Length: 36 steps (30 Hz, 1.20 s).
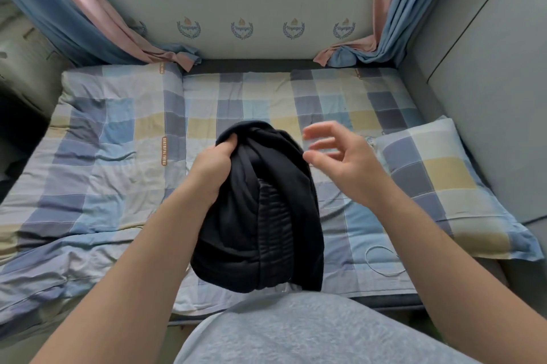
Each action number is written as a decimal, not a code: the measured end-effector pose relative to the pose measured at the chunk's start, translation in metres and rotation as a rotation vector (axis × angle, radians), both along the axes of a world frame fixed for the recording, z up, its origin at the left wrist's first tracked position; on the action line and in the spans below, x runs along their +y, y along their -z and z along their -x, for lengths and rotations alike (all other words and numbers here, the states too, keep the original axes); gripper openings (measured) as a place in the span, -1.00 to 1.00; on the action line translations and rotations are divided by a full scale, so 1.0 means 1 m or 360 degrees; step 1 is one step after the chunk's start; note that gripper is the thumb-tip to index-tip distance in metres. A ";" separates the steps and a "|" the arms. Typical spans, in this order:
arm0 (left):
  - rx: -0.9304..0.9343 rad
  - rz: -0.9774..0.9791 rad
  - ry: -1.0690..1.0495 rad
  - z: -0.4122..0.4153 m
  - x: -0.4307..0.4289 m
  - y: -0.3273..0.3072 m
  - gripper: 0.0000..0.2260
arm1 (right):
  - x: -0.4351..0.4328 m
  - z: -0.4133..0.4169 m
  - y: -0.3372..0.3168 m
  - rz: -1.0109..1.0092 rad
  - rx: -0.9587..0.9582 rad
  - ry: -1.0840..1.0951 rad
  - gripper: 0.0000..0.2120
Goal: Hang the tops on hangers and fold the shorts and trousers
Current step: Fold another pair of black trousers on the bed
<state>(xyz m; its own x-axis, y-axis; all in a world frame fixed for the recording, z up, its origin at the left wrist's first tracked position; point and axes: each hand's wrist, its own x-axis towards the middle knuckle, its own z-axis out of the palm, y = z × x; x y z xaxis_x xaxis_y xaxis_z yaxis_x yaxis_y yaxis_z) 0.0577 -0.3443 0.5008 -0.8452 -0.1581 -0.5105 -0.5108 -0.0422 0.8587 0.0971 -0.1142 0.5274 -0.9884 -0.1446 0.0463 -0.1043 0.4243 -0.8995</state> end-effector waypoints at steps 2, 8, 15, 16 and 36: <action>-0.0044 -0.0097 -0.0076 0.000 -0.001 -0.004 -0.73 | -0.012 -0.018 0.004 0.0117 -0.0128 -0.0294 -0.60; -0.0211 -0.0264 -0.0149 -0.004 -0.007 0.000 -0.61 | -0.029 -0.045 0.014 -0.0064 -0.0364 -0.0780 0.13; -0.0322 -0.0328 -0.0158 -0.003 -0.008 0.005 -0.59 | -0.043 -0.049 0.020 -0.0690 0.0177 -0.0865 0.15; -0.0337 -0.0328 -0.0151 -0.003 -0.009 0.005 -0.59 | -0.043 -0.049 0.022 -0.0733 0.0216 -0.0858 0.16; -0.0021 -0.0273 0.0344 -0.026 -0.011 0.006 -0.54 | -0.035 -0.005 -0.001 -0.0024 0.0226 -0.0107 -0.75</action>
